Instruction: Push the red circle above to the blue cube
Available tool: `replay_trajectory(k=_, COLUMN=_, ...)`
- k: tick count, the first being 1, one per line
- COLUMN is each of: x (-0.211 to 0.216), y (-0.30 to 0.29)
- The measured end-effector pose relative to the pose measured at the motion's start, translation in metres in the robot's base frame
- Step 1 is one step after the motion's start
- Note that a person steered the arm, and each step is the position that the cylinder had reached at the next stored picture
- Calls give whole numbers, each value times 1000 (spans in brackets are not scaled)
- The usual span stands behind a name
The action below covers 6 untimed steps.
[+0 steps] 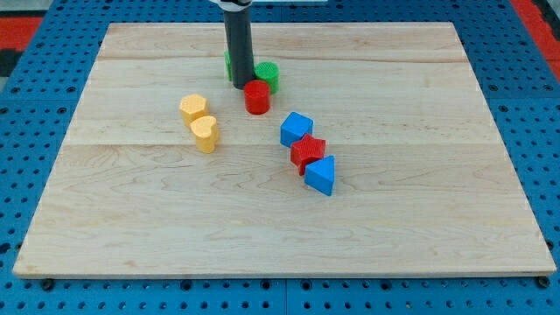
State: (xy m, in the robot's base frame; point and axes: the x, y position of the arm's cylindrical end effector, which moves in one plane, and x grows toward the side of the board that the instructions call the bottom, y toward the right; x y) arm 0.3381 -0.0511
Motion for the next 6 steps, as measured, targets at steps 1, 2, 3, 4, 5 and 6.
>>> replay_trajectory(k=1, x=8, y=5)
replay_trajectory(k=2, x=-7, y=-4)
replay_trajectory(k=3, x=-11, y=-26)
replay_trajectory(k=4, x=-4, y=-37)
replay_trajectory(k=5, x=12, y=-41)
replay_trajectory(k=6, x=34, y=-29)
